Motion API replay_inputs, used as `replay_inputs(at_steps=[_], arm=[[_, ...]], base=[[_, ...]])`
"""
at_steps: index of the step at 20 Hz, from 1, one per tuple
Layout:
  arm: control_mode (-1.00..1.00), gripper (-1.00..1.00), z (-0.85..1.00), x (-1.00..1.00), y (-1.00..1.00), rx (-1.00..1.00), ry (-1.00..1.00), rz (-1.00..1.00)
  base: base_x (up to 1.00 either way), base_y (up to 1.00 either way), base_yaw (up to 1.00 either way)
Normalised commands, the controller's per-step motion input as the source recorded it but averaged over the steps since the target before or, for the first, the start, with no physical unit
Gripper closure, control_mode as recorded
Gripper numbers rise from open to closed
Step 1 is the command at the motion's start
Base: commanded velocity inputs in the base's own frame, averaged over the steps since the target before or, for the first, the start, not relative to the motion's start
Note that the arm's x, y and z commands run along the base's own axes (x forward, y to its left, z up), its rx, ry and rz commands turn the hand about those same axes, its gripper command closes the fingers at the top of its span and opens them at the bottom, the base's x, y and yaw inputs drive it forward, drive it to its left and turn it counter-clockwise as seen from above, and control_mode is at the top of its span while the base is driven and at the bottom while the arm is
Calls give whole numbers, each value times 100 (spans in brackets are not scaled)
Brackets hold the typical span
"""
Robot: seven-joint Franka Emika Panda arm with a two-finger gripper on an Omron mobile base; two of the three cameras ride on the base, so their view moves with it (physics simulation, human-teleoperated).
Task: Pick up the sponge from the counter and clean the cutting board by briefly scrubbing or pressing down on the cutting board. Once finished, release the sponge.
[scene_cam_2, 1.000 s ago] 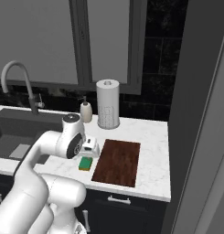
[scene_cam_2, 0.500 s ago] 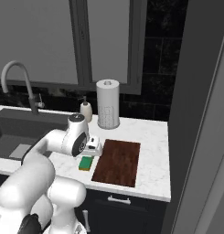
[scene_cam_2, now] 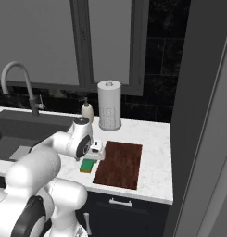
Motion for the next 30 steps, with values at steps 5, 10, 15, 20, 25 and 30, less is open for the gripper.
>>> replay_inputs(at_steps=[5, 10, 15, 20, 25, 30], arm=[[-100, -100, -26, 7, 0, 0, 0, 0], [-100, -100, -28, 8, 2, 0, 1, 0], [-100, -100, -27, 10, 11, 0, 1, 0], [-100, -100, -24, 17, 6, 0, 1, 0], [-100, -100, -15, 5, 0, 0, 1, 0], [-100, 100, -21, 0, 2, 0, 0, 0]], base=[[0, 0, 0], [0, 0, 0], [0, 0, 0], [0, 0, 0], [0, 0, 0], [0, 0, 0]])
